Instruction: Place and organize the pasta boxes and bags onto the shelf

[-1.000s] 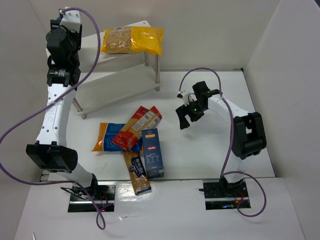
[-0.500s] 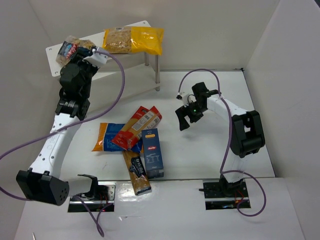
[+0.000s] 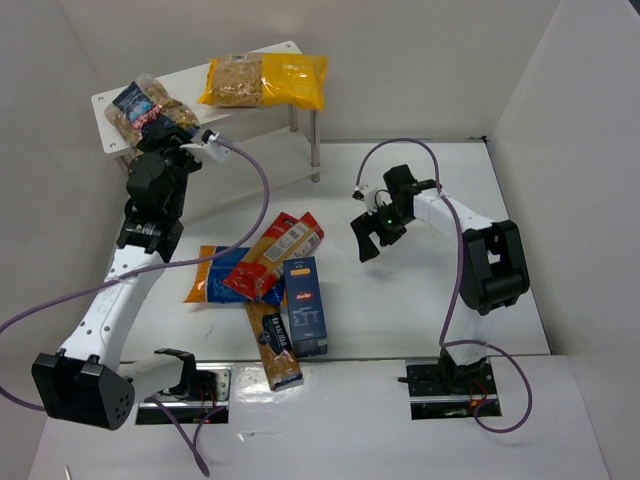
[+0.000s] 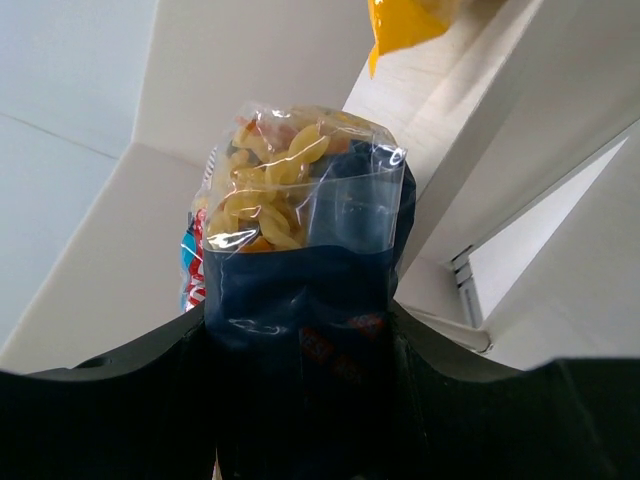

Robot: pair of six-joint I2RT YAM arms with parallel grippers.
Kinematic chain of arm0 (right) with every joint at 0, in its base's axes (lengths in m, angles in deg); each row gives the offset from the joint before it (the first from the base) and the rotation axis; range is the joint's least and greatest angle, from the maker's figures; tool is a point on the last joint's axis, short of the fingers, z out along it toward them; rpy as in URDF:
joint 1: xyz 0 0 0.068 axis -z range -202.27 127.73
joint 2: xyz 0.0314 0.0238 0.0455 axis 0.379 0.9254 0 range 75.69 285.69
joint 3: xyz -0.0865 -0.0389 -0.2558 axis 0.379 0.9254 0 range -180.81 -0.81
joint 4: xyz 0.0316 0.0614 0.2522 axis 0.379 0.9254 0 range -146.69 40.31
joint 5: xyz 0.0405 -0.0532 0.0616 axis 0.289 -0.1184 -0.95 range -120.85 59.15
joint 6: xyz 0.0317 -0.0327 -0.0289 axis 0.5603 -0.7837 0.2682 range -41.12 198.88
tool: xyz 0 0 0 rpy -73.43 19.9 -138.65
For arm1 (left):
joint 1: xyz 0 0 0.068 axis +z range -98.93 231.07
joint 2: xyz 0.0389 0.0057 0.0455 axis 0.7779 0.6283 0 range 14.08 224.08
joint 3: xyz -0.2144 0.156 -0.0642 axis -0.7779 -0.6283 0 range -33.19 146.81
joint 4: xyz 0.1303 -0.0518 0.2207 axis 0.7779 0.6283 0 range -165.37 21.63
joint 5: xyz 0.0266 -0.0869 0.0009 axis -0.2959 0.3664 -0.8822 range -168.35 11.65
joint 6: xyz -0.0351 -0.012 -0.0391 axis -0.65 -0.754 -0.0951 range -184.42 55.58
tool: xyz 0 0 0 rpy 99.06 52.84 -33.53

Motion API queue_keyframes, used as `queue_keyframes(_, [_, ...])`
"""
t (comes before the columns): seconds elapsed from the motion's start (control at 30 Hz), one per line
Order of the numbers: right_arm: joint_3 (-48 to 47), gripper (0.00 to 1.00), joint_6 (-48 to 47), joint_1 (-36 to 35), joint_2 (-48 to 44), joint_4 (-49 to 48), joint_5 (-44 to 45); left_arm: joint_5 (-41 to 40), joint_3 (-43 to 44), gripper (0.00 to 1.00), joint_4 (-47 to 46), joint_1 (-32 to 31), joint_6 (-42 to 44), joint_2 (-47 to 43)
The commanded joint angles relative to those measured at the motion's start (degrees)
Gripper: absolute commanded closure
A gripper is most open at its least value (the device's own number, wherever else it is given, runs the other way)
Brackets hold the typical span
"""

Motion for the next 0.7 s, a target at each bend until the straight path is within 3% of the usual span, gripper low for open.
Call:
queue_keyframes(0.0, [-0.2,0.0,-0.8,0.0,0.3,1.0,-1.0,-5.6,-3.5,1.0,10.8,2.1,1.5,1.7])
queue_keyframes(0.4, [-0.2,0.0,-0.8,0.0,1.4,1.0,-1.0,-5.6,-3.4,0.99,7.3,6.3,8.1,3.5])
queue_keyframes(0.43, [-0.2,0.0,-0.8,0.0,1.4,1.0,-1.0,-5.6,-3.4,0.86,7.3,6.9,8.1,3.5])
queue_keyframes(0.53, [-0.2,0.0,-0.8,0.0,1.4,1.0,-1.0,-4.4,-1.5,0.73,8.0,7.4,6.8,3.5])
queue_keyframes(0.57, [-0.2,0.0,-0.8,0.0,1.4,1.0,-1.0,-4.4,-1.5,0.65,8.0,7.4,6.2,3.5])
queue_keyframes(0.67, [-0.2,0.0,-0.8,0.0,1.4,1.0,-1.0,-3.1,-0.1,0.61,9.4,7.4,3.8,3.5])
